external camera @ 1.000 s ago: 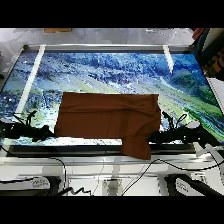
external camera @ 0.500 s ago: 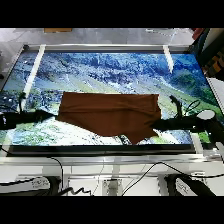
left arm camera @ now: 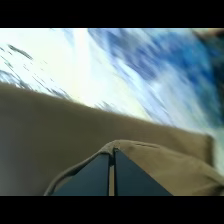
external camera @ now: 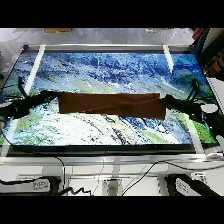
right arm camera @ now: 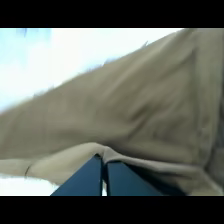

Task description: Fold the clothes and pants, and hang the long-sleeved shirts on hangers.

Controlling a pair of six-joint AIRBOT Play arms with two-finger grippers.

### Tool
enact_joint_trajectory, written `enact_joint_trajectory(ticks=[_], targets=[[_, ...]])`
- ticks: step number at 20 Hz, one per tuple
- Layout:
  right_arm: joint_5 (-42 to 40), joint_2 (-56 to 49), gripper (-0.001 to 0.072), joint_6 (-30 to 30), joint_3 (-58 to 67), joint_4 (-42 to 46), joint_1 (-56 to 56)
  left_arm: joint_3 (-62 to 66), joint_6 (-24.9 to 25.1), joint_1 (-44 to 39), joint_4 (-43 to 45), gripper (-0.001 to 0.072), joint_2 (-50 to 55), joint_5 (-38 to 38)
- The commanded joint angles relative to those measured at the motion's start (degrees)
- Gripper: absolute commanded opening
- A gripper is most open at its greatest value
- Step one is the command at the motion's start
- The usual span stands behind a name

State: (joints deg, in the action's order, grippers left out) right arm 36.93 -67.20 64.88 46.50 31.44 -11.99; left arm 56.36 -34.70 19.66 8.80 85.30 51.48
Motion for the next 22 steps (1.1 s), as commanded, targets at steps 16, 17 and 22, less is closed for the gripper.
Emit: enact_joint_trajectory(ticks=[16,17,22], targets=[[-13.5,-27.4,0.0225,1.9,20.8,0.5,7.1,0.2,0.7,-11.6,-1.9,0.0697,4.2,-34.3],[-12.1,-27.3,0.0276,1.9,20.8,0.5,7.1,0.2,0.7,-11.6,-1.5,0.0702,4.0,-34.0],[-5.4,-26.0,0.0491,1.9,20.8,6.1,6.8,0.2,0.5,-9.1,-0.6,0.0701,0.5,-31.1]])
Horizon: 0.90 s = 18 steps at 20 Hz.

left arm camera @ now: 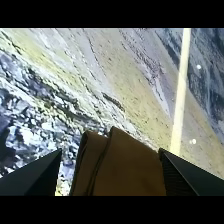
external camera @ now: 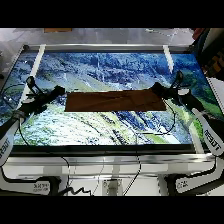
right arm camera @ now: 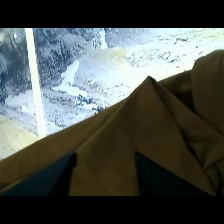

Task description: Fold the clothes and pants, and hang the long-sleeved shirts on hangers.

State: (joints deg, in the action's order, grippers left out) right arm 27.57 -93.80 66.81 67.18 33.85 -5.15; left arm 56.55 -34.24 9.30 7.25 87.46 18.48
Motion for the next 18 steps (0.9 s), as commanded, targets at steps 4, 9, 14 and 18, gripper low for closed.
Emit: enact_joint_trajectory(ticks=[4,9,14,18], targets=[[6.2,3.1,0.0569,0.0,0.2,8.6,-0.2,0.0,-6.4,5.3,11.7,0.0701,-3.0,11.9],[8.1,5.6,0.0569,0.0,0.2,9.9,-2.7,0.0,-25.9,8.7,34.5,0.0701,-2.1,21.1],[9.2,5.7,0.0568,0.0,0.2,9.9,-3.4,0.2,-26.1,8.2,30.3,0.0697,3.9,25.9],[9.7,5.7,0.0567,0.0,0.2,9.9,-3.4,3.7,-20.3,7.9,22.1,0.0698,10.8,33.6]])
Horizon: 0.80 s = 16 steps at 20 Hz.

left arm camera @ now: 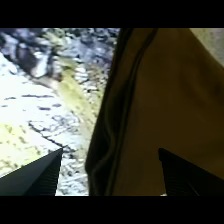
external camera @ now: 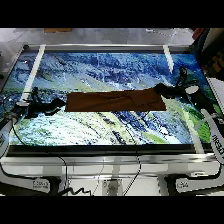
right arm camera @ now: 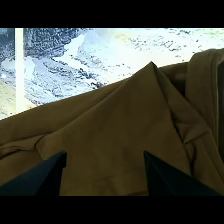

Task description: Fold the clothes and pants, and hang the long-sleeved shirts on hangers.

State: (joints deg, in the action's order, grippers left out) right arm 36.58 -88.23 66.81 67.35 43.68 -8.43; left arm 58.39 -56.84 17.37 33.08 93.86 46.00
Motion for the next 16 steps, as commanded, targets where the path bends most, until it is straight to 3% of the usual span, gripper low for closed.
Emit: enact_joint_trajectory(ticks=[1,4,6,7,8,11,12,14,16], targets=[[1.2,0.1,0.0567,0.0,0.0,0.1,-0.1,3.0,2.2,-0.7,-4.8,0.0695,5.7,6.6],[4.2,0.1,0.0567,0.0,0.0,0.1,0.0,6.2,5.6,-2.8,-4.9,0.0623,7.3,5.7],[6.1,0.1,0.0566,0.0,0.0,0.1,0.9,7.5,7.0,-4.9,-4.9,0.0461,7.3,3.8],[6.2,0.1,0.0566,0.0,0.0,0.1,1.9,8.0,7.0,-6.1,-4.9,0.0444,7.3,2.3],[6.0,0.1,0.0554,0.0,0.0,0.1,3.1,8.4,6.9,-7.4,-4.9,0.0368,7.3,0.5],[3.8,0.1,0.0542,0.0,0.0,0.1,8.1,8.8,7.0,-10.3,-4.9,0.0010,7.3,-3.2],[2.5,0.1,0.0461,0.0,0.0,0.1,9.8,9.4,6.9,-10.5,-4.9,0.0015,7.2,-3.1],[-0.8,0.1,0.0010,0.0,0.0,0.1,12.8,11.5,6.9,-10.3,-4.9,0.0014,6.3,-0.9],[-4.5,0.1,0.0017,0.1,0.0,0.0,15.5,14.3,6.8,-9.1,-4.9,0.0014,3.9,2.9]])
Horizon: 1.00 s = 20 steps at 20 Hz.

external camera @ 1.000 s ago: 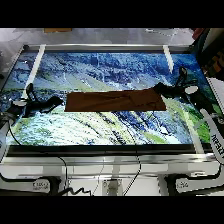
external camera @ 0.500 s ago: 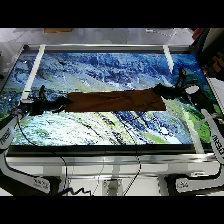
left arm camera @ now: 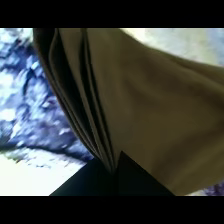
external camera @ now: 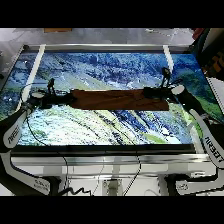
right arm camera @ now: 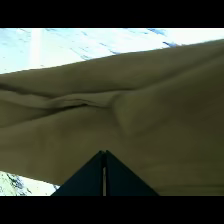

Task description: Fold the clothes and pants, and hang the long-sleeved shirts on hangers.

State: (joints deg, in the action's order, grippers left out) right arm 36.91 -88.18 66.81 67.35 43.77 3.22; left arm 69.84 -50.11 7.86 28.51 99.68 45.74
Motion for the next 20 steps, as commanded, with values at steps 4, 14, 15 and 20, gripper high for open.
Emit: enact_joint_trajectory(ticks=[4,14,15,20], targets=[[-6.5,-0.1,0.0017,0.1,0.0,-0.1,9.5,6.8,0.0,4.8,-0.3,0.0014,-11.1,15.0],[-7.6,-16.7,0.0016,9.1,22.8,-0.1,29.7,6.8,-2.2,8.0,-0.2,0.0014,-34.8,23.8],[-7.6,-19.6,0.0015,11.1,26.6,-0.1,31.9,6.8,-2.2,8.0,-0.2,0.0015,-35.6,23.8],[-7.5,-29.5,0.0016,15.7,39.4,-0.1,40.1,6.8,-2.2,8.0,-0.2,0.0015,-35.1,23.8]])
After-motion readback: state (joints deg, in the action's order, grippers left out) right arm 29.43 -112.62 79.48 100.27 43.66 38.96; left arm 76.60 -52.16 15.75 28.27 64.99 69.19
